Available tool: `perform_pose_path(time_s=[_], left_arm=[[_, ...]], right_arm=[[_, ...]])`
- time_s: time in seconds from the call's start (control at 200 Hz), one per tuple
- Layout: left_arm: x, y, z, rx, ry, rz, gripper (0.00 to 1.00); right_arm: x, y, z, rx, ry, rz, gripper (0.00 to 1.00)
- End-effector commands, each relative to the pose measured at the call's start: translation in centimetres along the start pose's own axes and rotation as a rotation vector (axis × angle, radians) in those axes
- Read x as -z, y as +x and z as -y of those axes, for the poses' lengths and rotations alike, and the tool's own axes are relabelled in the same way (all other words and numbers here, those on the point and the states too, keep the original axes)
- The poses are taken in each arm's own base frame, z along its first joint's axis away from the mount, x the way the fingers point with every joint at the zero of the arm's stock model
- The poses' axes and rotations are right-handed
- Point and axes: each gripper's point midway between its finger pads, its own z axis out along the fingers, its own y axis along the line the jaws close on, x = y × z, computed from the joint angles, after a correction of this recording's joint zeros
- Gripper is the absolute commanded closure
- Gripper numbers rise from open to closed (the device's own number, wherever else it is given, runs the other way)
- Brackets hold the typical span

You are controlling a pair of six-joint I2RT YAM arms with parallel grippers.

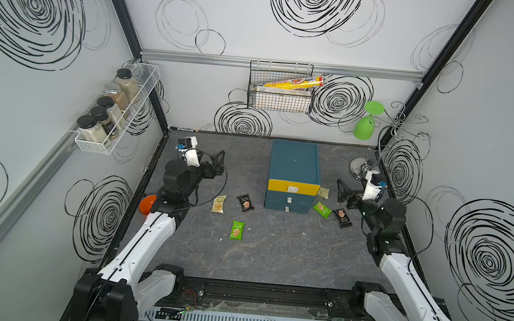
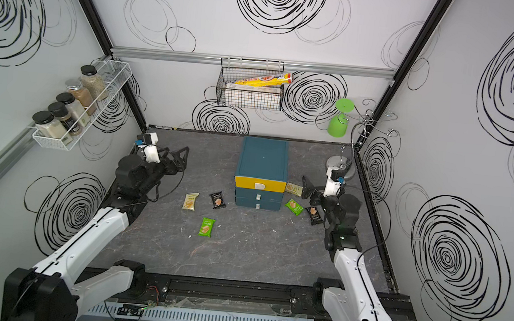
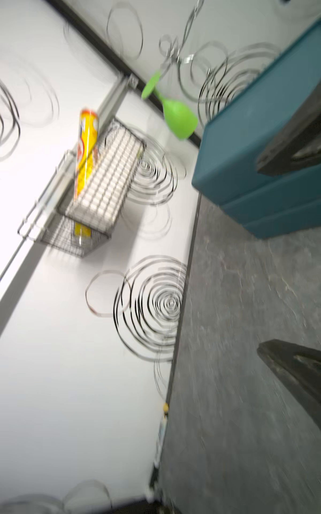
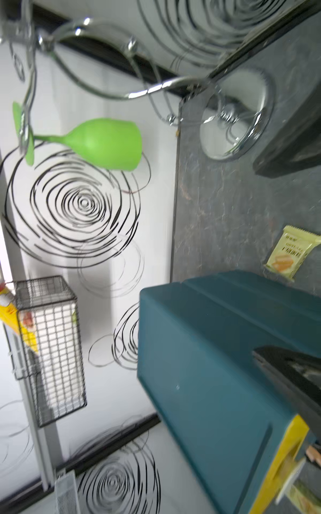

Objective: Take the cookies out of the drawer
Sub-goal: Reset both arms

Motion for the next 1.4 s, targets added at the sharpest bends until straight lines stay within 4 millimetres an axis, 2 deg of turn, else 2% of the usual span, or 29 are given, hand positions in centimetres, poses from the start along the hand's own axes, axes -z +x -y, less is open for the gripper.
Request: perform_pose_path(time_s=[0.0,0.09,0.14,0.25,0.365,0.441,0.536,0.581,0.666,0.726,0.806,0.871,0.916,0.971,1.001,1.066,1.157,1.247,1.397], left_arm=[[2.8,-1.0,-4.7,-0.053,-0.161,0.246,0.01],[4.5,-0.2,-6.7,-0.143,-0.255,0.327,0.01],[3.7,1.1,-7.6,-0.186,-0.292,0.263,0.01],[2.4,4.1,-9.2,-0.212,-0.339,0.145,0.01],[2.7,5.1,-9.5,-0.219,-0.33,0.186,0.01],[1.9,6.2,-10.0,-0.22,-0.29,0.161,0.01],[1.4,7.2,-11.4,-0.191,-0.291,0.146,0.01],[1.3,7.0,-11.1,-0.202,-0.269,0.181,0.01],[0.1,9.0,-9.5,-0.279,-0.203,0.108,0.01],[0.2,8.7,-9.3,-0.295,-0.218,0.154,0.01],[-0.6,9.5,-11.0,-0.242,-0.285,0.069,0.01],[-0.3,8.7,-10.6,-0.258,-0.271,0.129,0.01],[-0.5,9.0,-10.7,-0.254,-0.277,0.104,0.01],[-0.7,9.3,-10.9,-0.255,-0.288,0.084,0.01],[-0.6,9.1,-10.7,-0.259,-0.283,0.102,0.01],[-0.5,8.9,-10.7,-0.258,-0.28,0.11,0.01],[-0.4,8.8,-10.6,-0.259,-0.278,0.116,0.01],[-0.5,8.9,-10.6,-0.26,-0.279,0.11,0.01],[-0.6,8.9,-10.6,-0.275,-0.303,0.11,0.01]], right_arm=[[1.2,-2.7,2.9,0.052,0.176,0.22,0.0],[0.6,-0.8,4.9,0.047,0.273,0.168,0.0],[0.2,0.1,5.4,0.053,0.295,0.144,0.0],[0.8,1.8,5.9,0.073,0.321,0.156,0.0],[1.2,3.3,6.1,0.109,0.332,0.16,0.0],[1.6,3.7,7.1,0.055,0.378,0.183,0.0],[0.3,4.2,6.8,0.072,0.344,0.119,0.0],[-0.2,4.2,6.5,0.085,0.321,0.107,0.0],[-0.4,4.9,6.0,0.09,0.286,0.091,0.0],[0.0,6.7,6.0,0.073,0.281,0.047,0.0],[1.5,6.4,6.7,0.067,0.333,0.135,0.0],[0.4,8.3,8.6,0.026,0.421,0.076,0.0],[-0.5,8.1,7.9,0.064,0.376,0.091,0.0],[-1.7,9.9,7.9,0.059,0.364,-0.035,0.0],[-2.2,9.6,8.2,0.052,0.379,-0.042,0.0],[-1.4,8.6,7.8,0.064,0.367,0.052,0.0],[-2.0,9.6,8.1,0.057,0.374,-0.031,0.0],[-1.5,8.7,7.8,0.068,0.365,0.04,0.0],[-1.8,9.3,8.0,0.06,0.374,-0.004,0.0]])
